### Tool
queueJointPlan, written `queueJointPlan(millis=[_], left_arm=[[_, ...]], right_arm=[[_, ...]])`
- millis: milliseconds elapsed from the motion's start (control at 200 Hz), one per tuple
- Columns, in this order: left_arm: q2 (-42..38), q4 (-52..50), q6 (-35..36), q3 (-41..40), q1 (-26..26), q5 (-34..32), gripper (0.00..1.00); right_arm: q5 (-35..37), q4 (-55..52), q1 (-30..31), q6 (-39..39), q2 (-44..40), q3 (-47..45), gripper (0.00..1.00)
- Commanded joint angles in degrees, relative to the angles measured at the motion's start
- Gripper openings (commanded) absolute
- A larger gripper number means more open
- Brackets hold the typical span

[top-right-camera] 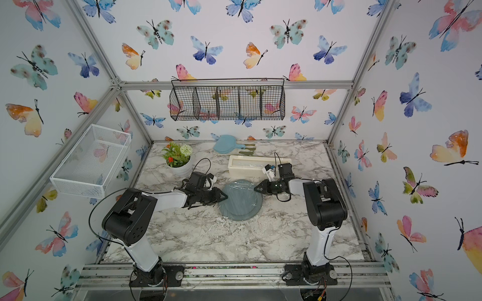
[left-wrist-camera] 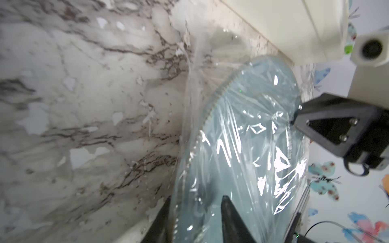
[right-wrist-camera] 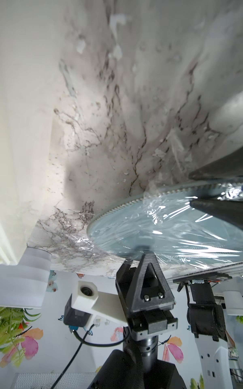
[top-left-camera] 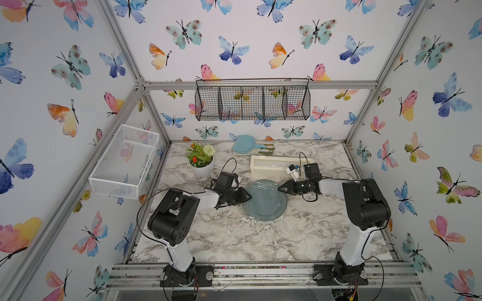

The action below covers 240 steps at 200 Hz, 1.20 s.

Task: Wrap the plate with plastic wrap
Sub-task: Pick up the plate at the center of the board, then cover the plate with plastic wrap.

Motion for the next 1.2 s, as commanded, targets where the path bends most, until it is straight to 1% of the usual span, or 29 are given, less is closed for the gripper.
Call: queueJointPlan(millis=[0, 165, 190, 245, 370, 490, 576, 681, 741, 811, 856, 916, 1006, 1081, 1196], left_arm=[[-3.16, 2.22, 1.88, 1.96, -0.95, 0.79, 0.58], [-3.65, 1.76, 1.88, 1.41, -0.06, 0.53, 0.61], [-3.85, 1.35, 1.97, 1.41, 0.23, 0.30, 0.63], [-4.56, 0.13, 2.30, 1.41, 1.07, -0.12, 0.72], [-6.68, -4.35, 2.98, 2.30, 3.87, -0.48, 0.79], [-9.28, -7.46, 3.03, 3.33, 5.85, -0.45, 0.80], [-10.82, -10.53, 2.91, 4.41, 6.11, -0.39, 0.80], [-13.33, -10.57, 0.63, 2.60, 5.19, 2.85, 0.78], [-15.30, -9.09, -1.45, -0.78, 4.31, 5.07, 0.77], [-17.58, -6.45, -4.41, -5.81, 4.13, 8.25, 0.73], [-19.54, -4.33, -6.56, -9.29, 4.09, 9.58, 0.72], [-22.85, -0.11, -11.02, -14.61, 4.01, 11.16, 0.72], [-26.98, 7.39, -17.72, -21.24, 3.71, 11.79, 0.71], [-27.22, 12.20, -21.16, -24.44, 3.48, 12.82, 0.70], [-24.17, 17.31, -24.30, -26.28, 3.19, 14.13, 0.70]], right_arm=[[-2.81, 1.40, 0.53, 4.40, -0.94, -0.62, 0.02], [-4.29, 4.73, 0.44, 6.78, -0.88, -2.04, 0.02], [-4.18, 4.81, 0.40, 6.73, -1.17, -2.13, 0.02], [-3.80, 4.53, 0.20, 6.54, -1.61, -2.09, 0.02], [-3.96, 5.00, -1.13, 7.44, -2.05, -2.56, 0.02], [-5.23, 7.44, -1.73, 9.18, -2.05, -3.70, 0.02], [-5.14, 7.89, -1.78, 9.56, -1.97, -3.84, 0.02], [-4.84, 8.46, -1.90, 10.25, -2.13, -4.05, 0.02], [-4.88, 9.12, -2.10, 11.25, -2.21, -4.18, 0.02], [-5.36, 10.51, -2.23, 12.23, -2.06, -4.55, 0.02], [-5.23, 10.52, -2.28, 12.36, -2.01, -4.55, 0.02], [-5.23, 10.61, -2.28, 12.42, -1.88, -4.63, 0.02], [-5.38, 11.68, -2.32, 13.88, -1.88, -4.94, 0.02], [-6.03, 14.20, -2.52, 16.26, -2.02, -5.69, 0.02], [-7.21, 19.54, -2.81, 20.46, -2.51, -7.48, 0.02]])
